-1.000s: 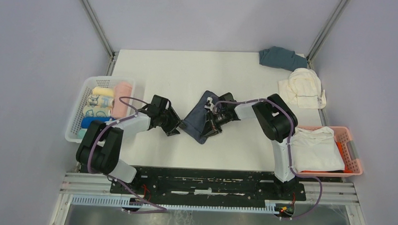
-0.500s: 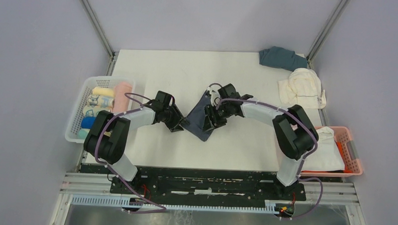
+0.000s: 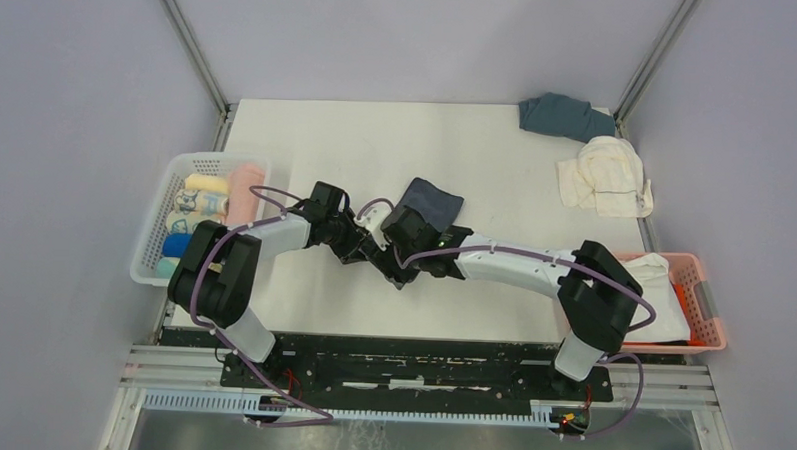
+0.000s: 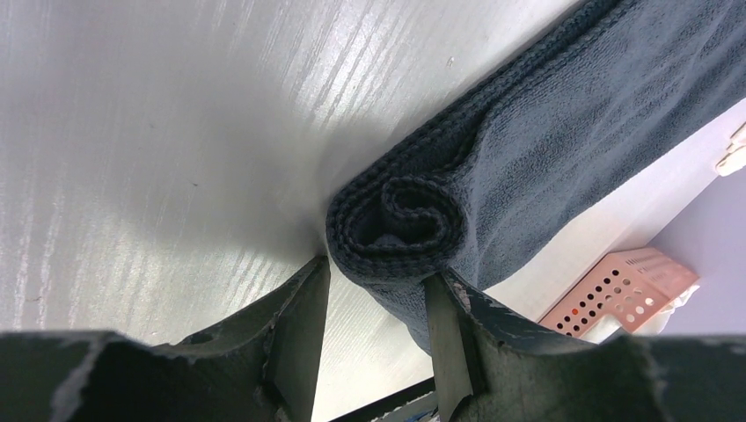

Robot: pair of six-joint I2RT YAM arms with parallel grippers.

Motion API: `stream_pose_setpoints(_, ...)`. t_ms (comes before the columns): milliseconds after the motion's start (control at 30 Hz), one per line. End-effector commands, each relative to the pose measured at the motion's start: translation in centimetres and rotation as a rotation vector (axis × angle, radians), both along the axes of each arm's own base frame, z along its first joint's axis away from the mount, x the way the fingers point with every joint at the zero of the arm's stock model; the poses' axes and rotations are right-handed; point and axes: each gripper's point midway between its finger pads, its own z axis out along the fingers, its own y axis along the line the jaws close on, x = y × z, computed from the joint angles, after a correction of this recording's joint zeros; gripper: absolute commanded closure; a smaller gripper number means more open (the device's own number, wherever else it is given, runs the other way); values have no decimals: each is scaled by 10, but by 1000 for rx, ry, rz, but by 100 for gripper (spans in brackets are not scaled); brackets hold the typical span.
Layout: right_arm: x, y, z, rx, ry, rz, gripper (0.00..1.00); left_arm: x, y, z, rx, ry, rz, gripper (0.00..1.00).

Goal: Roll the towels
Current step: Roll the towel at the center of the board.

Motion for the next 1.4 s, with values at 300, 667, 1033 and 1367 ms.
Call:
stream_pose_setpoints(300, 22, -2, -39, -176, -159, 15, 45, -4, 10, -19, 71, 33, 10, 48)
stream_pose_setpoints(667, -13, 18, -41, 5, 75, 151, 90, -16, 16, -8, 67, 16, 33, 39)
stream_pose_setpoints(1033, -17, 20, -13, 480, 582, 115, 94, -33, 15, 32, -47, -58, 64, 27)
stream_pose_setpoints(1367, 11, -7, -42, 670, 788, -95, 94, -11, -5, 48, -149, -125, 37, 22)
